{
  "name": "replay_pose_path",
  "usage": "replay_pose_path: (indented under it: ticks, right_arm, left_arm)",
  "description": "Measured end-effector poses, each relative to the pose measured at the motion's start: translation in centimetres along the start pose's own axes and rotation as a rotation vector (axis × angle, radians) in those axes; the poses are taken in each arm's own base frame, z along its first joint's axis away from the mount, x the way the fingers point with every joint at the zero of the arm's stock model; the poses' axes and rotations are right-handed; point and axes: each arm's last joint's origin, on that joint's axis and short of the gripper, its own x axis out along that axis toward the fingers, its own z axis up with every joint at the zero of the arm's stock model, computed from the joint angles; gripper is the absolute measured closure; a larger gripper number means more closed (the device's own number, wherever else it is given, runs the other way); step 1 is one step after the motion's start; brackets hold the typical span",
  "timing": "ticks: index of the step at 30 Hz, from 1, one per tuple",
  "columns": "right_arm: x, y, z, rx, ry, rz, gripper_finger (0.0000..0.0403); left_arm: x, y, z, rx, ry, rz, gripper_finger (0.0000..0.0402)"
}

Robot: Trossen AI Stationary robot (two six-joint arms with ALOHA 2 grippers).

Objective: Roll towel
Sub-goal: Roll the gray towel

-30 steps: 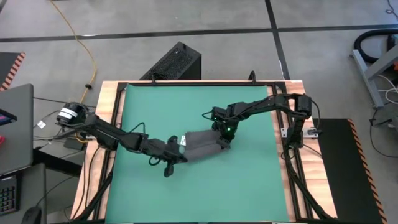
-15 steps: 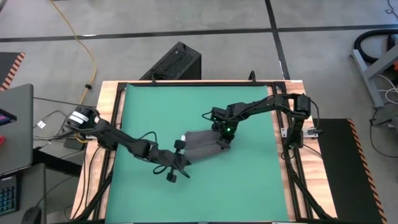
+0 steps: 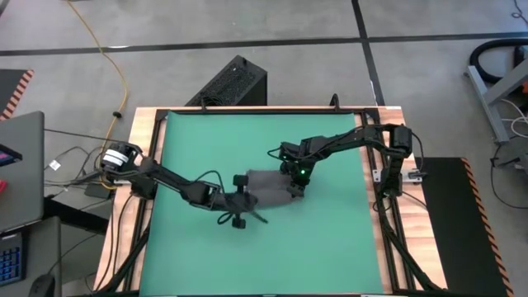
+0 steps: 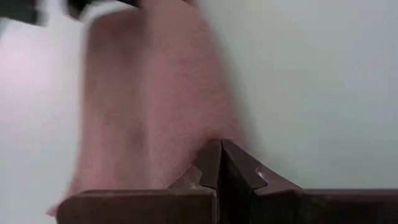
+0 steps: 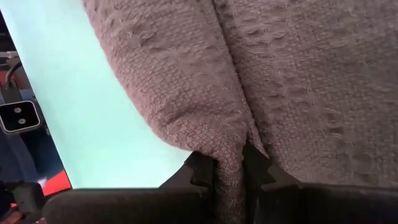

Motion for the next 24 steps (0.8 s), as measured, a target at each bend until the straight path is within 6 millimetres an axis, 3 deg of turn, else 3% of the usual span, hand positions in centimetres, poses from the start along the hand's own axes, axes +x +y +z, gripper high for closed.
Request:
replay_pose_path:
  ticks: [12,19,24]
  right_arm:
    - [0.0,0.0,0.0,0.004,0.002,-0.002,0.0354]
    - [0.2,0.2,-0.1,-0.027,0.004,-0.017,0.0354]
    - [0.2,0.3,-0.1,-0.045,-0.006,-0.055,0.0304]
  left_arm:
    - [1.2,3.7,-0.5,-0.029,0.022,-0.023,0.0402]
    - [2.2,6.8,-2.0,-0.11,0.055,-0.119,0.0402]
    - [2.5,8.2,-3.9,-0.16,0.123,-0.179,0.0401]
